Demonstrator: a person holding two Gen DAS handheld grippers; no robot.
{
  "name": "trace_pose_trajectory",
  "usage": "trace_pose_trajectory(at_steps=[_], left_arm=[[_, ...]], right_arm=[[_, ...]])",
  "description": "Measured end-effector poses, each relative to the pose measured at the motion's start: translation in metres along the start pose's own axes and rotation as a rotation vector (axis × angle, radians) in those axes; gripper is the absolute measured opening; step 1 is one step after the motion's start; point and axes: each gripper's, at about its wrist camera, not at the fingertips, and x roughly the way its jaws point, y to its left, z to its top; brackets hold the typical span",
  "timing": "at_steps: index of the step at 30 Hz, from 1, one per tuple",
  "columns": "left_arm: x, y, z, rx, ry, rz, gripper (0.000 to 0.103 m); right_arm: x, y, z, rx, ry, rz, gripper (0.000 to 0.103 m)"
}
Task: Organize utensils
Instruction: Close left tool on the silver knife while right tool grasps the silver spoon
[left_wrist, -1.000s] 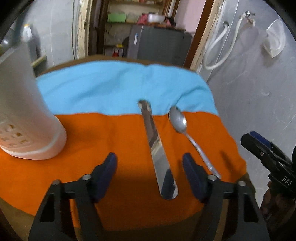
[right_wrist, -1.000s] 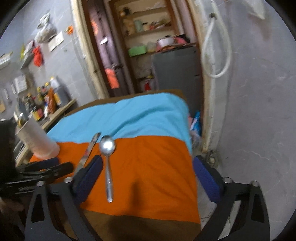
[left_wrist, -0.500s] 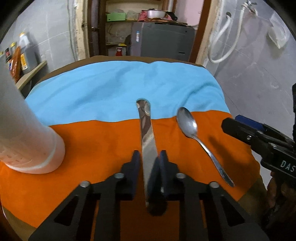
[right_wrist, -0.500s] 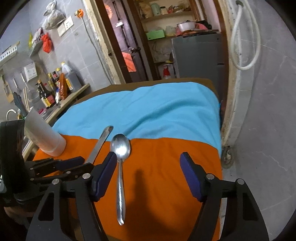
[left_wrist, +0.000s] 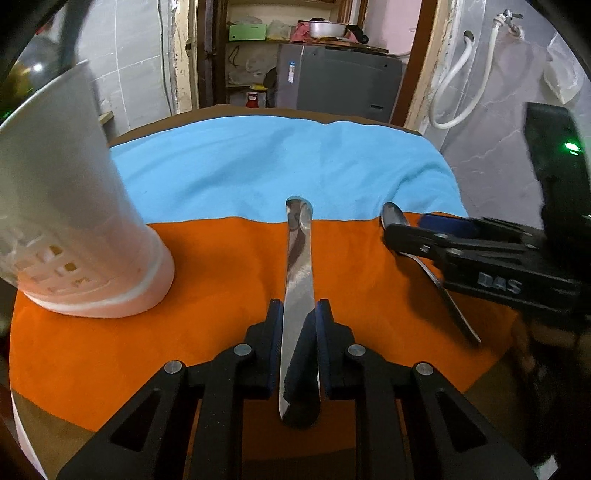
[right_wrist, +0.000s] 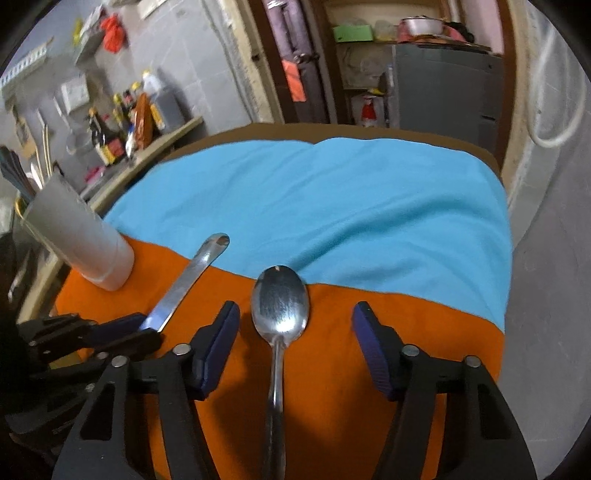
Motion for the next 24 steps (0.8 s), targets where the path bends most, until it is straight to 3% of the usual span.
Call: trace_pose_trajectory(at_steps=[7,11,18,24], left_arm=[[0.001,-0.005,0.004,0.047,0.008,-0.007,0.017],[0.012,-0.007,0.013,0.067,0.024,-0.005,0.020],[0.032,0.003,0.035,0.031,0.053,-0.032,0.020],[0.037,-0.005,0.042,0.085,0.080,0.016,0.021]], right_arm=[[0.010,0.008,0.003,-0.088,0.025,-0.054,0.052],[0.005,0.001,-0.001,-0.067,0.014,-0.083,0.032],[-0.002,-0.006,-0.007,-0.039,0.007,-0.080,0.032],[-0.002,-0.002,-0.007,-0.050,0.013,-0.093,0.033]])
